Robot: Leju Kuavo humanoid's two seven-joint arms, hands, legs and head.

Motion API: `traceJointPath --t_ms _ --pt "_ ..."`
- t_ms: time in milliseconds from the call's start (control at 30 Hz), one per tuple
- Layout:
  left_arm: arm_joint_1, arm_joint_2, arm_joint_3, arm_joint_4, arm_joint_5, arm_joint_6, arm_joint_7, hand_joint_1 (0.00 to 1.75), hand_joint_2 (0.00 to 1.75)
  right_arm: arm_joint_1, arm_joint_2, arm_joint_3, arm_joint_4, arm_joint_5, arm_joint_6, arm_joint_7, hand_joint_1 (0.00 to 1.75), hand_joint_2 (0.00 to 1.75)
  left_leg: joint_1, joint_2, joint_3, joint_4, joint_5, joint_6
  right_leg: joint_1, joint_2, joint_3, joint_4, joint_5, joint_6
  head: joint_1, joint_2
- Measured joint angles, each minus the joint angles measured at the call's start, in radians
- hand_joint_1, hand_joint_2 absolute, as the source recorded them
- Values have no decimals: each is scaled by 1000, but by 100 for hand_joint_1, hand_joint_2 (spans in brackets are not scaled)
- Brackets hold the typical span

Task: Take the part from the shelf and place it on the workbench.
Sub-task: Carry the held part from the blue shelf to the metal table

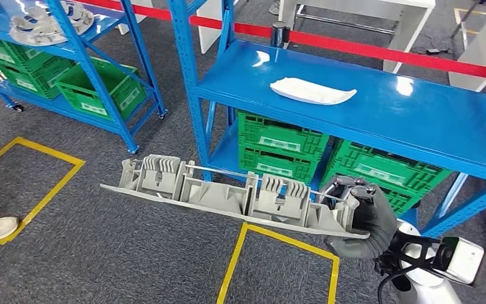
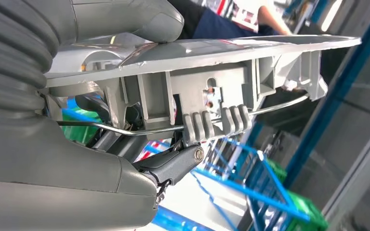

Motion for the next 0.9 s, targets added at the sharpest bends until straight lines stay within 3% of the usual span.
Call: traceJointPath --t_ms 67,100,133,200,233,300,333,367,400,433,500,533,600,633,700,767,833,900 --pt "-2 2 0 0 0 0 -5 0 175 0 0 2 -1 4 2 -1 175 175 -2 -24 -4 2 2 4 1 30 -64 131 -56 0 4 0" --pt "-3 2 0 0 0 0 -7 0 175 0 0 4 -1 6 4 0 175 175 -3 -38 -6 4 3 4 1 33 -80 161 -58 -1 4 0" --pt "-3 2 0 0 0 1 -9 0 175 -1 1 6 -1 7 5 2 175 175 -3 -53 -7 7 3 4 1 35 -76 151 -39 -3 5 0" --pt "-2 2 0 0 0 2 -16 0 175 -6 2 11 -1 8 11 4 175 175 -3 -81 -8 15 1 1 -1 51 -20 31 34 -8 6 0" --pt "-3 2 0 0 0 3 -20 0 175 -11 3 14 -1 7 13 4 175 175 -2 -94 -12 20 1 -4 -4 77 9 -32 57 -10 7 0" --pt "-4 4 0 -1 0 5 -23 0 175 -17 4 20 -3 3 15 2 175 175 -1 -116 -24 26 3 -18 -5 114 35 -98 73 -14 8 0" --pt "-4 6 0 -1 0 6 -24 0 175 -19 5 23 -3 2 14 2 175 175 1 -127 -31 25 7 -27 -3 120 34 -102 70 -17 8 0" --pt "-3 10 0 -1 0 7 -23 0 175 -19 6 26 -4 0 14 1 175 175 2 -137 -36 24 11 -35 -2 108 33 -105 75 -23 8 0" --pt "-1 13 0 -1 0 8 -22 0 175 -21 9 29 -4 1 13 1 175 175 3 -130 -39 25 12 -42 -2 96 33 -107 78 -30 7 0" --pt "0 16 0 -1 0 10 -20 0 175 -24 14 33 -4 2 13 2 175 175 2 -107 -46 36 5 -47 -2 84 34 -109 80 -38 5 0" --pt "-2 21 0 -1 -2 13 -16 0 175 -30 27 41 -4 6 12 4 175 175 -1 -42 -83 116 -41 -55 -2 56 35 -112 82 -50 -2 0" --pt "-4 24 0 -1 -4 15 -14 0 175 -31 33 45 -5 7 11 5 175 175 -1 -22 -114 181 -73 -59 -1 42 35 -112 81 -53 -5 0" --pt "-5 28 0 -1 -8 19 -8 0 175 -31 39 51 -5 8 10 6 175 175 -1 -13 -164 289 -114 -63 2 11 35 -112 80 -55 -6 0" --pt "-3 30 0 -1 -10 20 -4 0 175 -31 41 53 -5 8 10 6 175 175 -1 -12 -167 299 -108 -63 3 -4 36 -112 79 -56 -6 0" --pt "1 35 0 -1 -13 23 -1 0 175 -34 44 58 -5 6 13 5 175 175 -2 3 -110 201 -53 -58 4 -31 38 -112 78 -55 -7 0" --pt "0 41 0 -2 -14 25 0 0 175 -39 47 60 -7 5 15 3 175 175 -10 41 -38 66 -11 -44 9 -53 42 -112 74 -49 -7 0" --pt "-1 45 0 -4 -14 27 -1 0 175 -45 51 63 -7 5 19 2 175 175 -17 56 -16 17 -4 -30 12 -72 45 -113 72 -40 -6 0" --pt "3 49 0 -4 -14 30 -2 0 175 -49 57 66 -9 3 27 1 175 175 -15 34 -16 12 3 -19 12 -84 50 -117 71 -29 -6 0"
